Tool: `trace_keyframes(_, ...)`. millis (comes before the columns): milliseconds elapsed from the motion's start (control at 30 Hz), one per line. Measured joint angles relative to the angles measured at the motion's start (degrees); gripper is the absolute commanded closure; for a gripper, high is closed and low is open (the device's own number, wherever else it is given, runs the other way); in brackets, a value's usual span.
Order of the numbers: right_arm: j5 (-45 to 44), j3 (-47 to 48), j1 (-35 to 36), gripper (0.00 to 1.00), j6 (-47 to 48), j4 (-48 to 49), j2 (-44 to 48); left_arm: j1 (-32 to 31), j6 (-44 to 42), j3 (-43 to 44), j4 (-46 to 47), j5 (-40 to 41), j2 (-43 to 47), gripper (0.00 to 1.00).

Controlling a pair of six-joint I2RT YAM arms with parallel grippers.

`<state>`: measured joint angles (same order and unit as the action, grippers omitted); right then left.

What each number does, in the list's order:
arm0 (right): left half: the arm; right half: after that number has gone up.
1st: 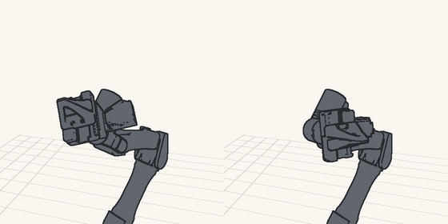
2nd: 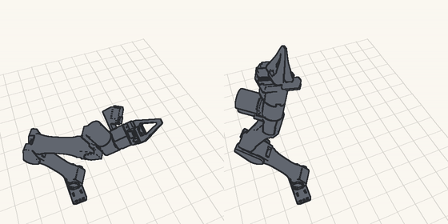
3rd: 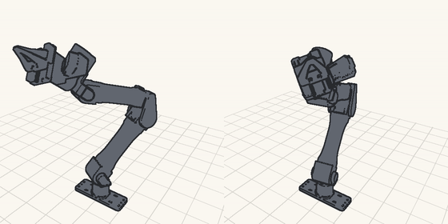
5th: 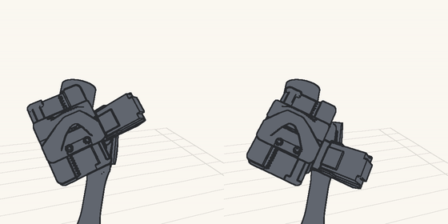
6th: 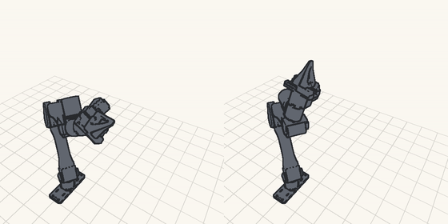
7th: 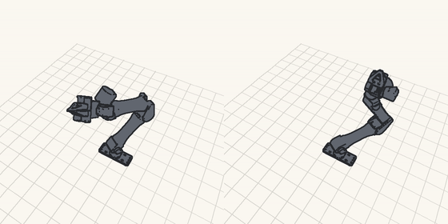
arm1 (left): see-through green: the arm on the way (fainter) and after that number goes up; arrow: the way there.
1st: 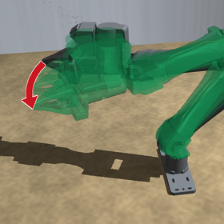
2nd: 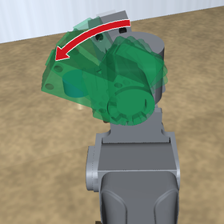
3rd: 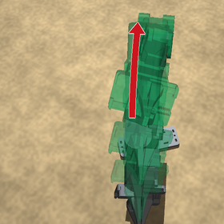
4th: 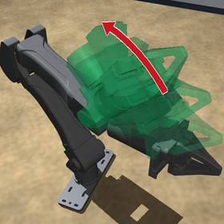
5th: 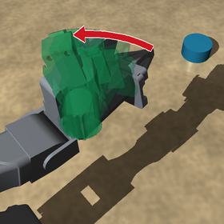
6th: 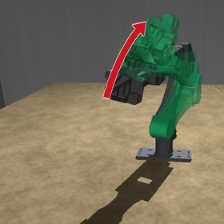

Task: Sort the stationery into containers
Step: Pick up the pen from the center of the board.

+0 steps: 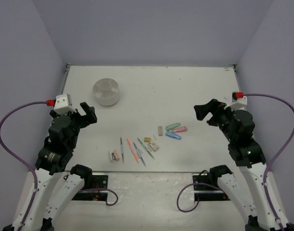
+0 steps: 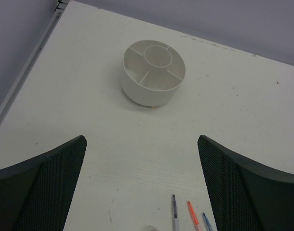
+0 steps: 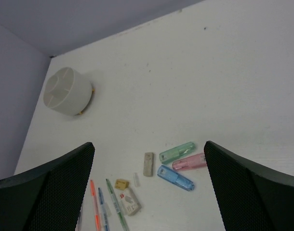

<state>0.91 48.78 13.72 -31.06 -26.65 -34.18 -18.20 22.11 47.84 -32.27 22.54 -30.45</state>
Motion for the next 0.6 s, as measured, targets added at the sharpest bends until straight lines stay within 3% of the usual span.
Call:
trace_keyframes(100, -1.1, 2.1, 3.5, 0.01, 1.3, -1.4, -6.9, 0.0, 0.0, 0.0, 0.0, -0.2, -0.3, 0.0)
trace_keyframes(233, -9.3, 7.2, 20.0, 0.03, 3.4, -5.0, -18.9, 0.0, 0.0, 0.0, 0.1, -0.5, -1.4, 0.0)
trace_keyframes(367, -12.9, 13.8, 32.2, 0.2, 3.9, -6.6, -32.5, 0.0, -0.1, -0.1, 0.1, -1.2, -2.2, 0.0)
trace_keyframes(600, -13.5, 18.2, 40.6, 0.46, 3.9, -7.6, -48.5, 0.0, -0.2, -0.5, 0.1, -1.6, -1.7, 0.0)
